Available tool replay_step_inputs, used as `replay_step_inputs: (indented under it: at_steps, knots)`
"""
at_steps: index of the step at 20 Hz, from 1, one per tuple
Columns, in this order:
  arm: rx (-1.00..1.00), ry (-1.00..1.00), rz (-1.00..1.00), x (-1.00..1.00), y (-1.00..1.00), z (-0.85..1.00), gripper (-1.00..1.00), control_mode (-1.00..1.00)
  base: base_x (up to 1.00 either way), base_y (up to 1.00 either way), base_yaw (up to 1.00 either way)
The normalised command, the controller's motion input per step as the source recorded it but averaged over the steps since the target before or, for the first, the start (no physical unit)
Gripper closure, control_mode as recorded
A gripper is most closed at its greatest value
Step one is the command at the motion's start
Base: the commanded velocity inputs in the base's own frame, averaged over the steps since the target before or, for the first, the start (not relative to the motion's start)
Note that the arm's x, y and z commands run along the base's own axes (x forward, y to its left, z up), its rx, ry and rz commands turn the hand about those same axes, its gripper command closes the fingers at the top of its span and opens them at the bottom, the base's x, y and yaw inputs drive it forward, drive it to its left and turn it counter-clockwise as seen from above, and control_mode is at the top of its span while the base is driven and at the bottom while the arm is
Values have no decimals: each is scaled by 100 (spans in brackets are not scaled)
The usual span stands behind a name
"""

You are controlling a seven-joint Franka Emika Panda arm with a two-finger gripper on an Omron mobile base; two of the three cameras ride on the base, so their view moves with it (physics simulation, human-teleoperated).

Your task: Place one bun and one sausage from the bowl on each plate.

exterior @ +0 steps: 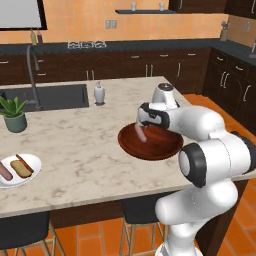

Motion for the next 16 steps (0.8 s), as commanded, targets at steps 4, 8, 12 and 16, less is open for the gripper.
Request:
replay_step_inputs:
  at_steps: [4,8,12,16]
  knots:
    - [0,-2,0,10,1,-39,-100,-100,0,0,0]
    - [0,0,0,23,9,-37,-100,-100,0,0,0]
    - [0,0,0,51,9,-23,-100,-100,0,0,0]
    - [0,0,0,49,0,-30,-100,-100,0,0,0]
